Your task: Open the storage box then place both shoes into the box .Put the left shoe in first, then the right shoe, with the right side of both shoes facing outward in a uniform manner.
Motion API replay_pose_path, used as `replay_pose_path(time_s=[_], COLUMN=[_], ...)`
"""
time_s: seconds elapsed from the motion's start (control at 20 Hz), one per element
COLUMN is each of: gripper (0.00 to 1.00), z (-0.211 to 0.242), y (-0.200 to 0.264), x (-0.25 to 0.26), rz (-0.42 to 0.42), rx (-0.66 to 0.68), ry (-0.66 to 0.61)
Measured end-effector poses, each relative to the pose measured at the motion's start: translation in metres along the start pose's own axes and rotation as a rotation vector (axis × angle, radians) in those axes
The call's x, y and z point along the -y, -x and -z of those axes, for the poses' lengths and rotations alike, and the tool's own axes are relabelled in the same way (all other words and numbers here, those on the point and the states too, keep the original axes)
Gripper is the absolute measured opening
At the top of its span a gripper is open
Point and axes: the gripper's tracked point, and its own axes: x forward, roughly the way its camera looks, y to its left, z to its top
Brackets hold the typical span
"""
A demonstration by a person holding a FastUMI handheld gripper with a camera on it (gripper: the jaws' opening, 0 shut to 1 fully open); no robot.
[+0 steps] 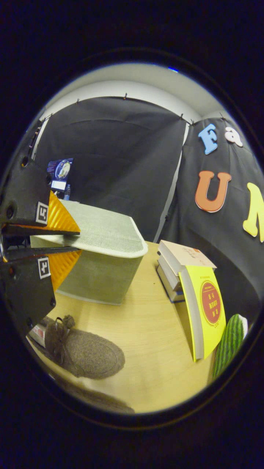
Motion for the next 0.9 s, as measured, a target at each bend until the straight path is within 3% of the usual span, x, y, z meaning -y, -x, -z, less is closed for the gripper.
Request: replay_pose_path(time_s=[0.25,0.7,0.9], gripper=[0.06,0.06,0.06], z=[-0.001,-0.010,-0.013], y=[0.008,0.037,0.030], x=[-0.020,-0.107,-0.143], rz=[0.053,0.064,0.155], rx=[0.034,0.072,0.093], ry=[-0.011,0.065,0.075])
